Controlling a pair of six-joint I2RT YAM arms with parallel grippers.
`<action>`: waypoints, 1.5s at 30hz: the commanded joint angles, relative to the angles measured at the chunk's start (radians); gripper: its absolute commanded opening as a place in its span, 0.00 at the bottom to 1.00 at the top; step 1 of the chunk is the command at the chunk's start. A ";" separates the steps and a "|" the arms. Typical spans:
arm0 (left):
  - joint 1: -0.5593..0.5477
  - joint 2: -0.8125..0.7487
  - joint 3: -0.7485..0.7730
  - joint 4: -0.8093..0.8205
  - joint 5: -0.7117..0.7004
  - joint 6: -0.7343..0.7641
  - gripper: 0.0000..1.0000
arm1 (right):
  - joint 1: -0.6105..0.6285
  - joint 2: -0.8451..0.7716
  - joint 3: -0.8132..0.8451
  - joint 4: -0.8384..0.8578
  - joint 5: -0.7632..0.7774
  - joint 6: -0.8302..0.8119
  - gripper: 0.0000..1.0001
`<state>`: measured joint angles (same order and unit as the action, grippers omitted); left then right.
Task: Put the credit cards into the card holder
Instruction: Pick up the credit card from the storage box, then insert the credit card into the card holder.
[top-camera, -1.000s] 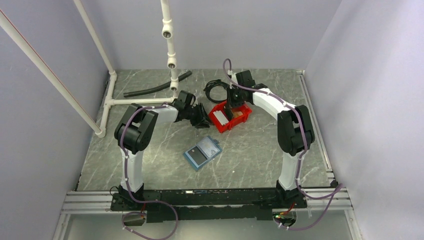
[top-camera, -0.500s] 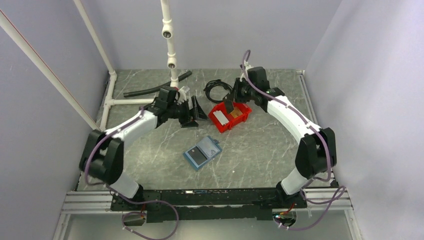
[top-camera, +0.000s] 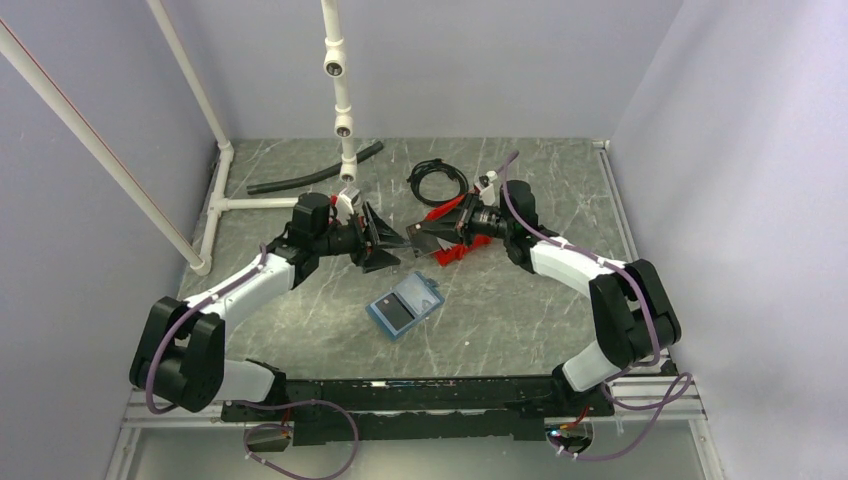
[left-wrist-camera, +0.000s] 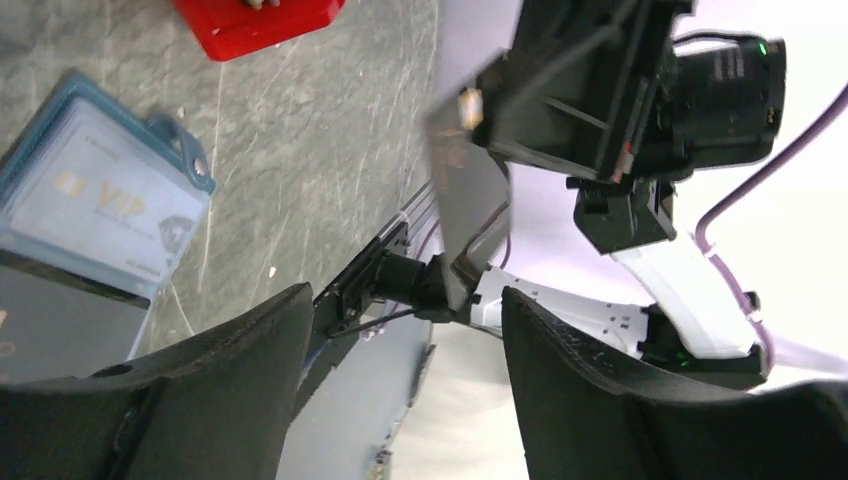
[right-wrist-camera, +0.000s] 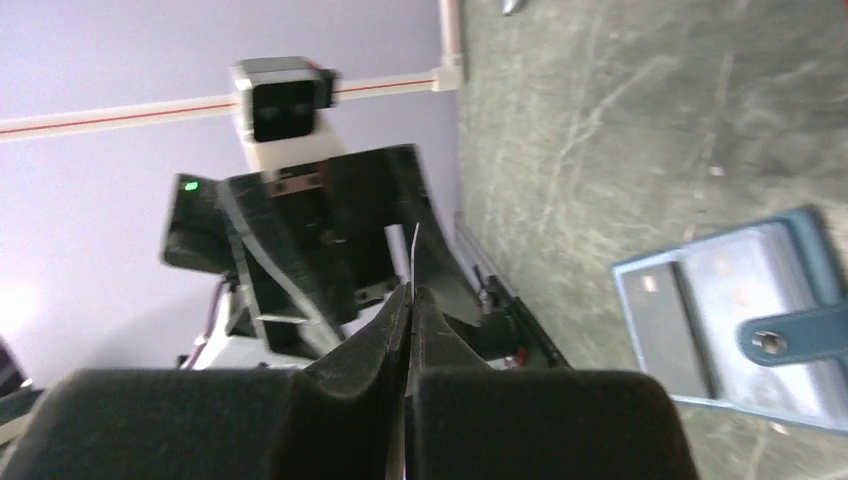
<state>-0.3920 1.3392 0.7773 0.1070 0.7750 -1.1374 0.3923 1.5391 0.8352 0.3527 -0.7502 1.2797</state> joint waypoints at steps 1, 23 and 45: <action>0.005 -0.053 -0.032 0.088 -0.034 -0.136 0.73 | 0.013 -0.031 -0.010 0.220 -0.040 0.149 0.00; -0.004 -0.097 -0.192 0.115 -0.072 -0.064 0.00 | 0.082 0.055 0.075 -0.269 0.004 -0.536 0.48; -0.115 -0.039 -0.429 0.135 -0.204 0.002 0.00 | 0.178 0.285 0.079 -0.457 0.153 -0.965 0.05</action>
<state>-0.4942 1.2690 0.3645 0.1047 0.6212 -1.1450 0.5739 1.8053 0.9180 -0.1234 -0.6815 0.3580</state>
